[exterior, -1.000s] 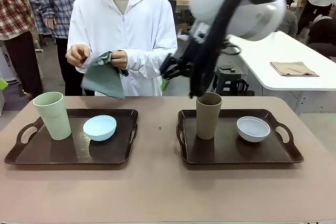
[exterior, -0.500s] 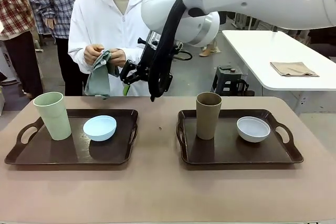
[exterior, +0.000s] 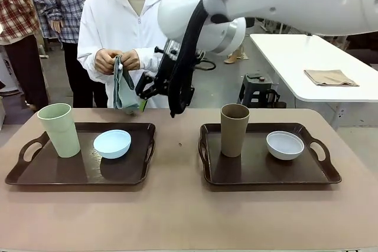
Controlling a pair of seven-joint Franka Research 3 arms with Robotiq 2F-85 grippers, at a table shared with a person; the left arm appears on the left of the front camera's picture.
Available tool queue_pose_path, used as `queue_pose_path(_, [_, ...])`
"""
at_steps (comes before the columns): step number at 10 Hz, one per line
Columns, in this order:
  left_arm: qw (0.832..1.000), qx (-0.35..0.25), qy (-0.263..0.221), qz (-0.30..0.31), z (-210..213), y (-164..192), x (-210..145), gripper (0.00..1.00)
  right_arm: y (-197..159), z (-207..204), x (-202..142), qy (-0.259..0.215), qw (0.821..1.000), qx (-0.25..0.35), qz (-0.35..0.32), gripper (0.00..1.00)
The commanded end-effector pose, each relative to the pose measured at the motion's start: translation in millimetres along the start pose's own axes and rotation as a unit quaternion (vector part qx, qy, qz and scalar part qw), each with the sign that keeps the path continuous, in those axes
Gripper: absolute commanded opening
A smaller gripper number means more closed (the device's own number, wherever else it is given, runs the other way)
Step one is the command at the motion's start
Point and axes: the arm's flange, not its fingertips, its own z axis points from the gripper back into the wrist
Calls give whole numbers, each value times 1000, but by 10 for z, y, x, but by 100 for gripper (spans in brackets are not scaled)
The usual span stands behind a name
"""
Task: Set up a tray with a mat and arrange the tableware.
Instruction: Pick up the Picnic Bowl and Reusable plastic cup from the Handle tray in front of the human's position and hold them in the air.
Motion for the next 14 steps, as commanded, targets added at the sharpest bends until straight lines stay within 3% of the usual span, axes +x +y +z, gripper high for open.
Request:
queue_pose_path(1, [994,-39,-53,-86,-62,159,-30,100,182,-240,238,1,999,-34,-9,100])
queue_pose_path(2, [984,-78,-104,-123,-67,199,46,100,246,-320,317,1,999,-43,-4,100])
queue_pose_path(4, [972,-100,-140,-158,-261,269,136,100,361,-490,456,2,999,-40,8,100])
queue_pose_path(9, [953,-129,-222,-163,-660,542,150,100,467,-771,514,8,999,-38,20,100])
queue_pose_path(14, [961,-124,-199,-148,-711,463,163,100,458,-805,484,15,999,-23,30,100])
